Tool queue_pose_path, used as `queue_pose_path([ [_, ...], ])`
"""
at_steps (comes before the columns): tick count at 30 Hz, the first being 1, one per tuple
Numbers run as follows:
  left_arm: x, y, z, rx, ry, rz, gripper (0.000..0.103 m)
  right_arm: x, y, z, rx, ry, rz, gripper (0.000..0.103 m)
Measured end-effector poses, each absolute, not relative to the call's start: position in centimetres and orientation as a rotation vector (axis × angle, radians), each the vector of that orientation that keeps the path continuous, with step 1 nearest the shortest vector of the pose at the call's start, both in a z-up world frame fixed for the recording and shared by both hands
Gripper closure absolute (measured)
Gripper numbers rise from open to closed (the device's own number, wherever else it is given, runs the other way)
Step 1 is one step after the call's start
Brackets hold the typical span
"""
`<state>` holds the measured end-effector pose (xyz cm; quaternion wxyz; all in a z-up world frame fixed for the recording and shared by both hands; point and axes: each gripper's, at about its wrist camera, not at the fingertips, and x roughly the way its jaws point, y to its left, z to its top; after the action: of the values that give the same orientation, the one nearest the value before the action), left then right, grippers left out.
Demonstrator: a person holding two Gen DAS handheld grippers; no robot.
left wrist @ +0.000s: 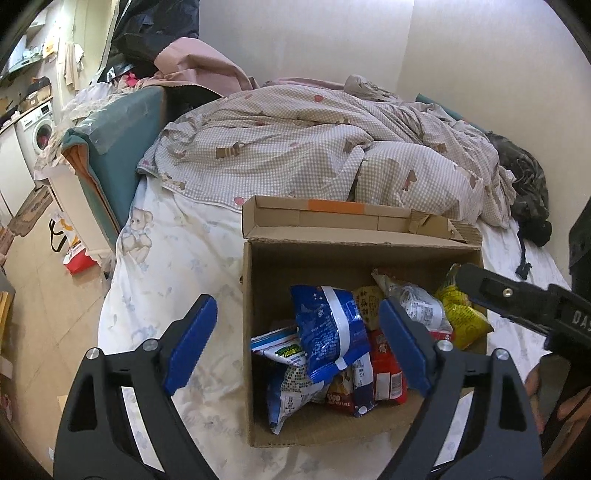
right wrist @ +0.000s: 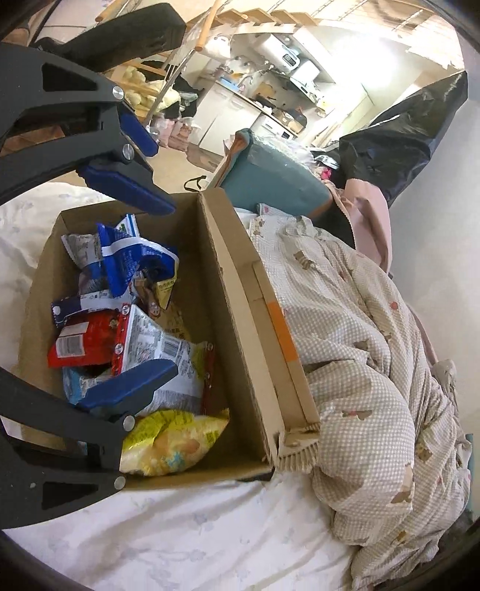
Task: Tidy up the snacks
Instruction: 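Move both open tools back to the bars on the sheet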
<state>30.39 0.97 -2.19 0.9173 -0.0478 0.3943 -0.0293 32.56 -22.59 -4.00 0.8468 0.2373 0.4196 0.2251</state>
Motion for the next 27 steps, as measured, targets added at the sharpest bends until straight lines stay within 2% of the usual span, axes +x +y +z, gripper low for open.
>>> queue_pose_path([
  [14, 26.8, 1.8, -0.8, -0.124, 0.79, -0.048, 0.016, 27.8, -24.4, -2.8, 0.472, 0.885, 0.426, 0.02],
  [27, 22.7, 2.8, -1.0, -0.171, 0.816, -0.049, 0.016, 23.1, -26.6, -4.5, 0.516, 0.965, 0.353, 0.02],
])
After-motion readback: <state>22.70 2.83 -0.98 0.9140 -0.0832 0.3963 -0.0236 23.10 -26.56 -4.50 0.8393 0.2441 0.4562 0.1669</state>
